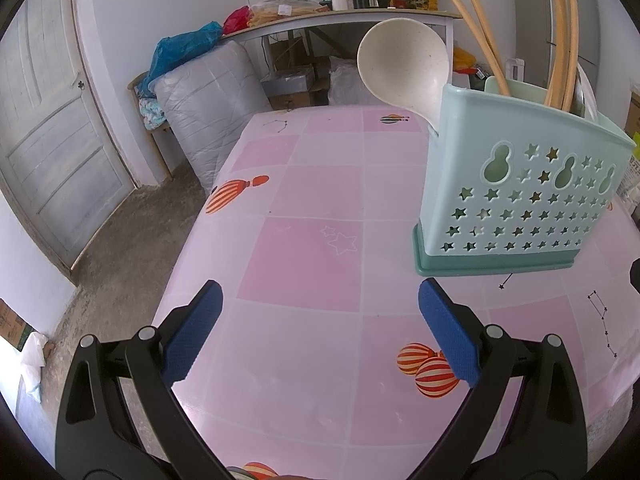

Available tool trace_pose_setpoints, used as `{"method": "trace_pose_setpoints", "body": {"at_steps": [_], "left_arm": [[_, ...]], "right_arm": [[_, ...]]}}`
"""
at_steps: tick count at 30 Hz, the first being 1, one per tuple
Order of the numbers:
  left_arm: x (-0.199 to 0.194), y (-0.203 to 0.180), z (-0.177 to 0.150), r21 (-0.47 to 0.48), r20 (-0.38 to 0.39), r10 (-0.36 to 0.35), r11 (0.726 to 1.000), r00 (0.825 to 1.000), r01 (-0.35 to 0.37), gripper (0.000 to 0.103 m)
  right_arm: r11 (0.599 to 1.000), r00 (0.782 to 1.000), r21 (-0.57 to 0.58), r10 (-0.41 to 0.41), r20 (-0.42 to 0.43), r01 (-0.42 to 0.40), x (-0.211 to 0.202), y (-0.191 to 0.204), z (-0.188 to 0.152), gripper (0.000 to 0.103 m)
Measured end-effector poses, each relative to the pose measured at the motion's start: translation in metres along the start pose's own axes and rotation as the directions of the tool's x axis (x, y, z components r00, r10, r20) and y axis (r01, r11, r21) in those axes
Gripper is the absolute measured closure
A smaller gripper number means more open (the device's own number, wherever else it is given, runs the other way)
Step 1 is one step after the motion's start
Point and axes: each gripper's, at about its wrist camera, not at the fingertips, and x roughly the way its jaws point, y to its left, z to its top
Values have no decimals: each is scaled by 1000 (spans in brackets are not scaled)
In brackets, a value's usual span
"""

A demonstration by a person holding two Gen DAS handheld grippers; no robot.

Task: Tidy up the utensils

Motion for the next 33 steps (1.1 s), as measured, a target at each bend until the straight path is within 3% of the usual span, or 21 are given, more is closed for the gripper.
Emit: {"method": "trace_pose_setpoints", "body": {"at_steps": [33], "left_arm": [[1, -2, 0, -11, -10, -5, 1000, 1000, 4, 9]], "right_arm": [[1000, 1000, 0, 0, 2, 0, -2, 2, 2, 7]]}}
